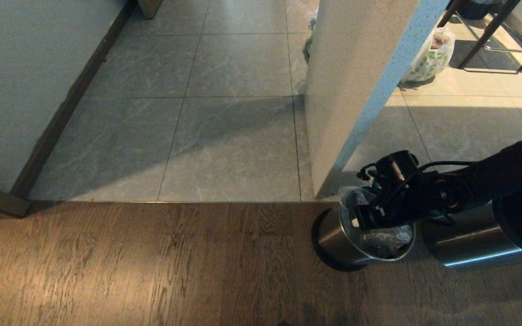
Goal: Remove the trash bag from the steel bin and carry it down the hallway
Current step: Pick up the trash bag
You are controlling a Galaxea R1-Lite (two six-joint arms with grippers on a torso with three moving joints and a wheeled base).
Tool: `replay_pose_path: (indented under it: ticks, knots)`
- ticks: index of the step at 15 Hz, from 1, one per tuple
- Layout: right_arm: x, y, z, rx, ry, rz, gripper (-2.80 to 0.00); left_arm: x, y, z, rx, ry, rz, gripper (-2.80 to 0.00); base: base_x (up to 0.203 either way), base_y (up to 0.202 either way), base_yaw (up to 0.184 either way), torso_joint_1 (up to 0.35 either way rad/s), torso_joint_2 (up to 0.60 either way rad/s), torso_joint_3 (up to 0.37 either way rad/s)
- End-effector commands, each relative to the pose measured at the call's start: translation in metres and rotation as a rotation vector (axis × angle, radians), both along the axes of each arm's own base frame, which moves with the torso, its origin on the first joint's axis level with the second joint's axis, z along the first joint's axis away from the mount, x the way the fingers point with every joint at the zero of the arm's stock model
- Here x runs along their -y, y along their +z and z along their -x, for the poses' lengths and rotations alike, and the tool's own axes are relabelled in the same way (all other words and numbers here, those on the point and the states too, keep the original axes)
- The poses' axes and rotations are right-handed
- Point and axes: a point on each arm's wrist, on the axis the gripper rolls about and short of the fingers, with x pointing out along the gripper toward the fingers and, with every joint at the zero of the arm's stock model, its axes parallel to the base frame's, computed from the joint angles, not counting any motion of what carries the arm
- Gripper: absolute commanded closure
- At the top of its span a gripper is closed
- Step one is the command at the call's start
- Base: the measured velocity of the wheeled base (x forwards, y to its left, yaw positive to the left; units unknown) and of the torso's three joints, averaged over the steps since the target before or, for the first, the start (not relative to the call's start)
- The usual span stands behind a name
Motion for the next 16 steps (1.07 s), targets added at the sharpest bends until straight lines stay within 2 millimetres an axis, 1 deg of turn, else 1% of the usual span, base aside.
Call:
replay_pose_path:
  ticks: [1, 9, 13, 16]
  knots:
    - [0.000, -0.003, -0.001, -0.006, 0.000, 0.001, -2.80, 0.000, 0.000, 0.000, 0.000, 0.000, 0.000, 0.00, 0.000, 0.000, 0.000, 0.000, 0.00, 0.000]
    - [0.000, -0.016, -0.010, -0.001, 0.000, 0.006, -2.80, 0.000, 0.000, 0.000, 0.000, 0.000, 0.001, 0.00, 0.000, 0.000, 0.000, 0.000, 0.00, 0.000]
    - [0.008, -0.015, -0.011, 0.000, -0.019, 0.006, -2.80, 0.000, 0.000, 0.000, 0.000, 0.000, 0.001, 0.00, 0.000, 0.000, 0.000, 0.000, 0.00, 0.000]
    - [0.014, -0.008, -0.010, 0.007, -0.032, 0.005, -2.80, 0.000, 0.000, 0.000, 0.000, 0.000, 0.000, 0.00, 0.000, 0.000, 0.000, 0.000, 0.00, 0.000]
